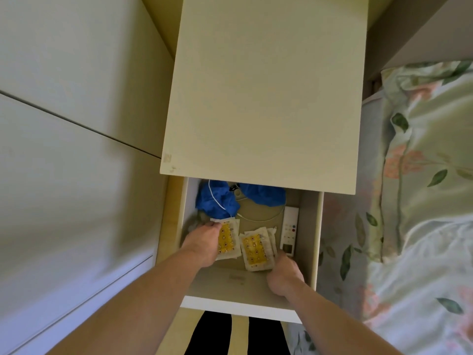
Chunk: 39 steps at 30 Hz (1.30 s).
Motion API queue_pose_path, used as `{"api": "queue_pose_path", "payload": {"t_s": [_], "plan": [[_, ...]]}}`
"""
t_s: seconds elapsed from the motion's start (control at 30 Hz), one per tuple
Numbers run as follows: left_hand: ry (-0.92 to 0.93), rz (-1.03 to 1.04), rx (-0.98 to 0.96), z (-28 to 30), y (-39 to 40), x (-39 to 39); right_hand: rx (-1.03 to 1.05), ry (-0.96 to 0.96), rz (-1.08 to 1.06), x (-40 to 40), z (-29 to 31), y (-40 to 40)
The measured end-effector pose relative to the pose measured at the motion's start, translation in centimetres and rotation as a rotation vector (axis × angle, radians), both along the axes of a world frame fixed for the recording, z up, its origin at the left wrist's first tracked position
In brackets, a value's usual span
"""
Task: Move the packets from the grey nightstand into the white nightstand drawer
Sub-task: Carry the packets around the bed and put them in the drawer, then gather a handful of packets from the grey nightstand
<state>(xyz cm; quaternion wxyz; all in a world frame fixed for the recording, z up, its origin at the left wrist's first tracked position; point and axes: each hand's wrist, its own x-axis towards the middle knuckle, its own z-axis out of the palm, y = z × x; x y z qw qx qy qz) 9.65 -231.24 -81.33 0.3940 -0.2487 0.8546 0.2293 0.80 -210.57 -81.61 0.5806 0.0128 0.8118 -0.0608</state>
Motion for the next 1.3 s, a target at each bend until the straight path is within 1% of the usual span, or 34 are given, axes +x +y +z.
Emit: {"api": "queue_pose_path", "payload": {"t_s": [0.13,0.23,0.37,0.47,0.53,0.67,0.8,0.97,1.07,1.17,1.3], "plan": [[0.040,0.019,0.049,1.7,0.4,0.5,-0.064,0.012,0.028,-0.1,2.9,0.4],[0.105,0.045,0.081,4.2,1.2,1.0,-0.165,0.041,0.063,0.6,5.8,1.1],[0.134,0.101,0.106,7.7,2.0,2.6,-0.256,0.104,0.085,2.1,9.4,2.9],[0.102,0.144,0.102,12.0,2.9,4.9,-0.259,0.127,0.058,3.3,13.7,4.7],[0.076,0.157,0.093,16.0,3.6,6.5,-0.276,0.154,0.019,4.4,17.4,5.6],[0.080,0.119,0.118,23.9,5.0,8.3,-0.320,0.240,-0.086,6.0,25.0,6.3],[0.173,-0.033,0.182,30.0,6.1,7.4,-0.353,0.372,-0.185,7.7,31.7,7.8],[0.308,-0.366,0.214,37.3,7.7,4.3,-0.335,0.560,-0.398,11.8,39.0,10.9],[0.389,-0.504,0.196,42.3,9.8,3.0,-0.341,0.650,-0.536,15.0,42.8,13.3],[0.457,-0.648,0.207,46.9,13.5,2.9,-0.351,0.721,-0.681,18.6,46.1,16.5],[0.554,-0.877,0.241,51.9,21.7,4.9,-0.361,0.867,-0.860,24.8,50.4,23.0]]}}
